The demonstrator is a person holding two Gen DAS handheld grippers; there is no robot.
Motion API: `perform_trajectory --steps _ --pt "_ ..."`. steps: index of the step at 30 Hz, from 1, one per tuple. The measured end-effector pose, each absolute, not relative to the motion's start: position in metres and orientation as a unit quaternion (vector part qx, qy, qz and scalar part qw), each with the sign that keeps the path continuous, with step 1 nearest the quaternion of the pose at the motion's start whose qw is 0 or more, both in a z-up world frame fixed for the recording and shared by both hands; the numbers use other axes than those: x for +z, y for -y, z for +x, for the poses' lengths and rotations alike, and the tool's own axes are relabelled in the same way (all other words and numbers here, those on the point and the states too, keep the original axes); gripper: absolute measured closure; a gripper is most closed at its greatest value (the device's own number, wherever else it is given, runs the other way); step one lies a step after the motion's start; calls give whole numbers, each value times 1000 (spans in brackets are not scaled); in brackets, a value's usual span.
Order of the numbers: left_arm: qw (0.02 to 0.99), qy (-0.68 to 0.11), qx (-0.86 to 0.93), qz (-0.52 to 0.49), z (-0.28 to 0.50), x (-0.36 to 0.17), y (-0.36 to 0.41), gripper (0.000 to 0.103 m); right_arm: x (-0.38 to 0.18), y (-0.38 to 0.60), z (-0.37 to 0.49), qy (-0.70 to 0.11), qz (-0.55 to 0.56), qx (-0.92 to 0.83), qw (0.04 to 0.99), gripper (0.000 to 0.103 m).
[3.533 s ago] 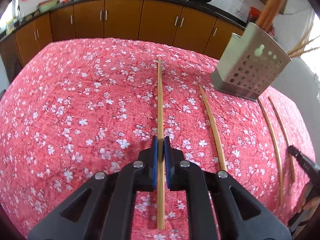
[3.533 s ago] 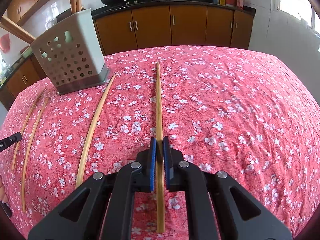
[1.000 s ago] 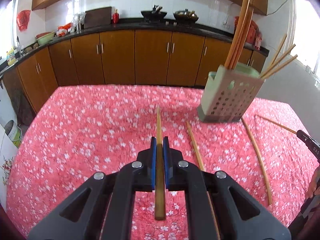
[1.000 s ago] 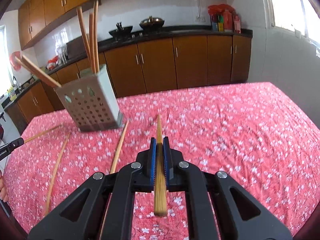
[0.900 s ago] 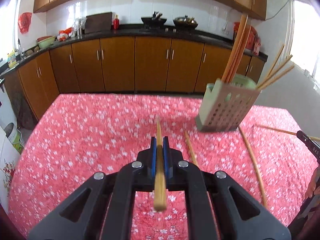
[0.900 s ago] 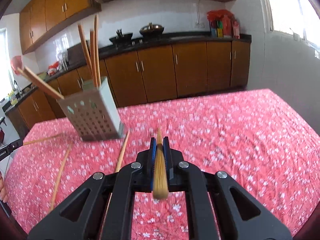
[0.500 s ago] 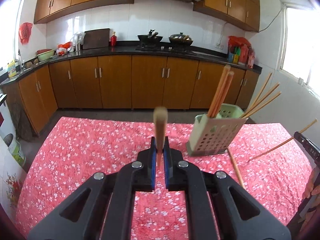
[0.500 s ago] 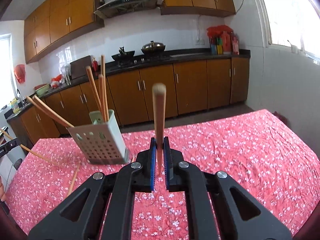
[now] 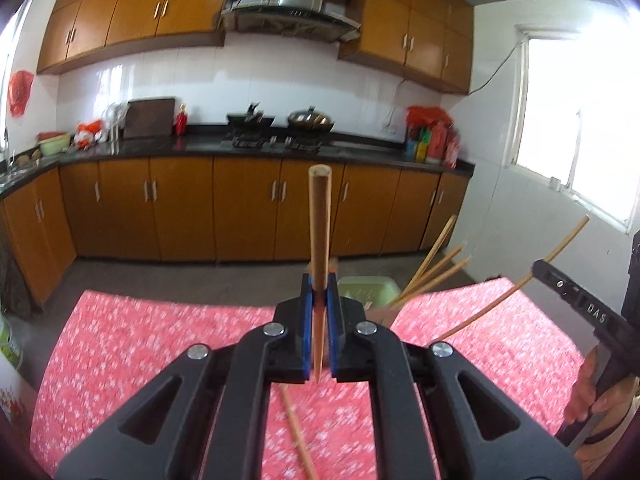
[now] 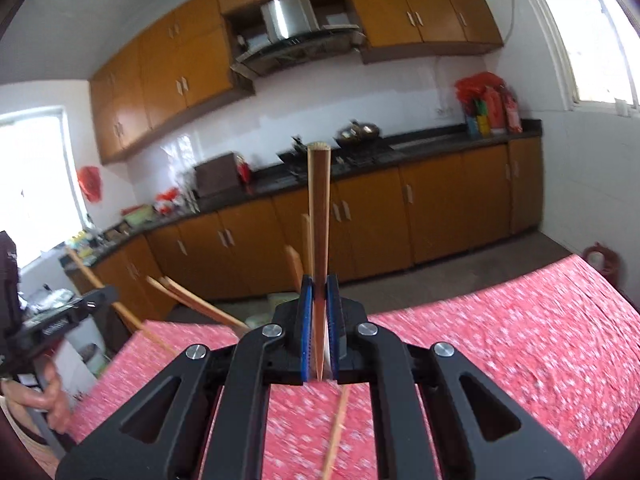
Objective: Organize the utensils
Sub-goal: 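Open the left gripper over the holder while the right gripper opens, dropping both chopsticks in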
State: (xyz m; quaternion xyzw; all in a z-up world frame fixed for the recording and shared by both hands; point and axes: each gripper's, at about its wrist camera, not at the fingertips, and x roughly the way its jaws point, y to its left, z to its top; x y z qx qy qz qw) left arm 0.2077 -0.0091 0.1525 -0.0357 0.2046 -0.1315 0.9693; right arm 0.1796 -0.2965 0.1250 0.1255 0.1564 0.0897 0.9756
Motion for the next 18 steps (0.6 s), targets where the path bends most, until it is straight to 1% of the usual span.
perform_trajectory --steps 5,9,14,18 --pt "978 -155 -138 -37 214 188 33 95 152 277 194 -123 115 103 980 95" --pt "983 -128 -127 -38 227 204 47 95 162 265 212 -112 107 105 982 95" --pt "984 -130 -108 -50 255 197 54 95 159 251 234 -110 89 93 986 95" --pt "979 -158 -105 -69 282 175 51 95 139 241 258 -143 80 88 983 95"
